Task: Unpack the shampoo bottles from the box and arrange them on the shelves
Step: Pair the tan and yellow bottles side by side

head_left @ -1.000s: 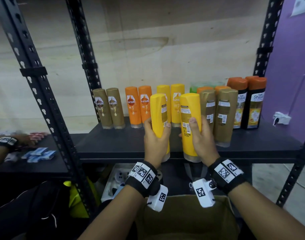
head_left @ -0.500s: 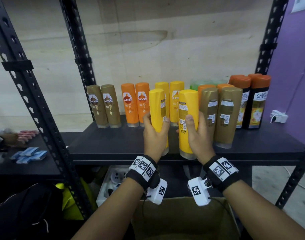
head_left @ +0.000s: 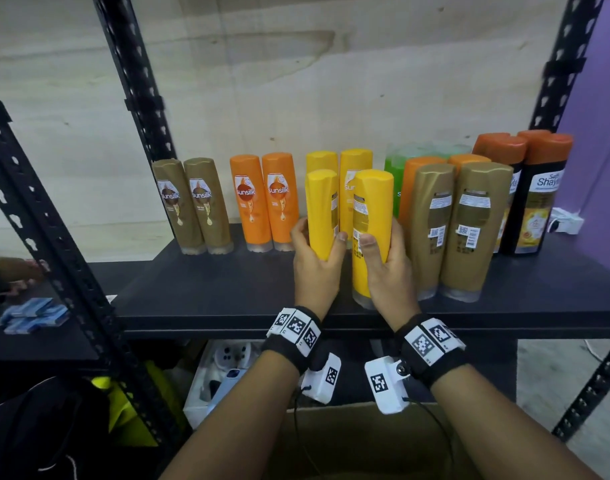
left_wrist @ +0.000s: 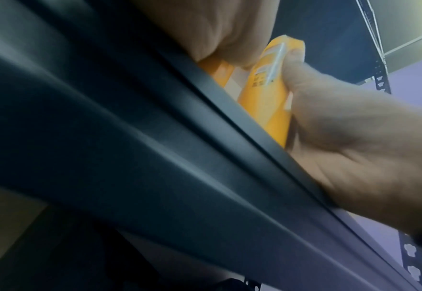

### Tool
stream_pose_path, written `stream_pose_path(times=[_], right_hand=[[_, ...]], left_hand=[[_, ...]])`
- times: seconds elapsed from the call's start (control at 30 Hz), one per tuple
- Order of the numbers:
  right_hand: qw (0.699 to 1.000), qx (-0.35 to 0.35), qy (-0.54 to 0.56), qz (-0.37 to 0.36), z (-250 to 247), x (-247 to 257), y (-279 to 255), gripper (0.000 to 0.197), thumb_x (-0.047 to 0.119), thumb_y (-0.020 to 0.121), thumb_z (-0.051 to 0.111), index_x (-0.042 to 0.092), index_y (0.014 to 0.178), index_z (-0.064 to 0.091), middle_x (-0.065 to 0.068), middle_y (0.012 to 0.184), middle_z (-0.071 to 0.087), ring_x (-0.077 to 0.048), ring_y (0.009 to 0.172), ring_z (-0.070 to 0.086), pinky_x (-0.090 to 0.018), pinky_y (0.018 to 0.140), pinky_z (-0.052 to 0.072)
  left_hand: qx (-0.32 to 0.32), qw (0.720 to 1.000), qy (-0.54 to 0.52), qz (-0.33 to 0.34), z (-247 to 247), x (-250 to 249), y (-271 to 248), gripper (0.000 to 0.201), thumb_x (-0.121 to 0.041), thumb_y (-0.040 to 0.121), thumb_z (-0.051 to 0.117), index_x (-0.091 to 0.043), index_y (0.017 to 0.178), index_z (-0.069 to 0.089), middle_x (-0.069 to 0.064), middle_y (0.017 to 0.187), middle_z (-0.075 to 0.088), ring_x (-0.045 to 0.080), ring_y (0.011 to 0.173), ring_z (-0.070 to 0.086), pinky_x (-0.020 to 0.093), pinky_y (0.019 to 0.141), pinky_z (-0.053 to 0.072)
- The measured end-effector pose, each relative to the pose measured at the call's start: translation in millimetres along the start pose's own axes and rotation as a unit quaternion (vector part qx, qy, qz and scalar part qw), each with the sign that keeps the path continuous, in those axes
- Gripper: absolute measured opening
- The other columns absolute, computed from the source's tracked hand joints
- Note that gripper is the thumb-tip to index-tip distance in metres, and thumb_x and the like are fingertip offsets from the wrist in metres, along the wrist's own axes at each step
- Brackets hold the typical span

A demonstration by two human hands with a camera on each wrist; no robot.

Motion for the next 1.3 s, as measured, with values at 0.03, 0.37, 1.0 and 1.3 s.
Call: stream_pose_path(times=[0.03, 0.37, 1.0, 1.3], right_hand=[[1.000, 0.009, -0.004, 0.006, 2.0, -4.6, 1.2, 0.068, 0.079, 0.089, 0.046, 0.044, 0.147, 0.037, 0.024, 0.129, 0.062, 0.013, 0.113, 0.059, -0.003, 0.087, 0.045], [0.983, 0.075, 0.105, 0.131, 14.6, -41.9, 4.7, 0.048, 0.093, 0.084, 0.028, 0.076, 0.124, 0.048, 0.035, 0.138, 0.055, 0.008, 0.133, 0.050, -0.042, 0.121, 0.035], [0.993, 0.044, -0.097, 0.045, 11.1, -25.0, -1.3, 0.077, 0.082, 0.072, 0.062, 0.030, 0.126, 0.044, 0.010, 0.121, 0.049, 0.018, 0.100, 0.048, -0.002, 0.074, 0.037], [0.993, 0.039, -0.097, 0.063, 10.3, -31.6, -4.4, 0.075, 0.079, 0.072, 0.070, 0.038, 0.125, 0.037, 0.013, 0.118, 0.064, 0.003, 0.097, 0.063, -0.010, 0.069, 0.047]], left_hand=[[0.003, 1.000, 0.003, -0.004, 0.0, 1.3, -0.2, 0.051, -0.040, 0.094, 0.072, -0.041, 0.132, 0.038, -0.033, 0.111, 0.064, -0.009, 0.103, 0.063, 0.008, 0.081, 0.048], [0.043, 0.995, -0.008, -0.089, 1.7, 14.1, -5.2, 0.049, -0.088, 0.087, 0.018, -0.064, 0.118, 0.049, -0.043, 0.110, 0.062, -0.019, 0.106, 0.056, 0.018, 0.095, 0.045], [0.050, 0.977, -0.048, -0.200, -0.8, 27.6, -11.1, 0.084, -0.107, 0.064, 0.018, -0.052, 0.101, 0.070, -0.012, 0.107, 0.075, 0.015, 0.110, 0.070, 0.050, 0.105, 0.052], [0.090, 0.969, -0.075, -0.219, 6.8, 35.1, -10.8, 0.079, -0.109, 0.060, 0.024, -0.060, 0.101, 0.071, -0.005, 0.117, 0.076, 0.020, 0.113, 0.070, 0.053, 0.105, 0.052]])
Point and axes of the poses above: each hand's wrist, its own y-axis towards the middle knuckle, its own z-axis out of the palm, x = y × z, the point moved 9 cm from there along y, towards the middle knuckle
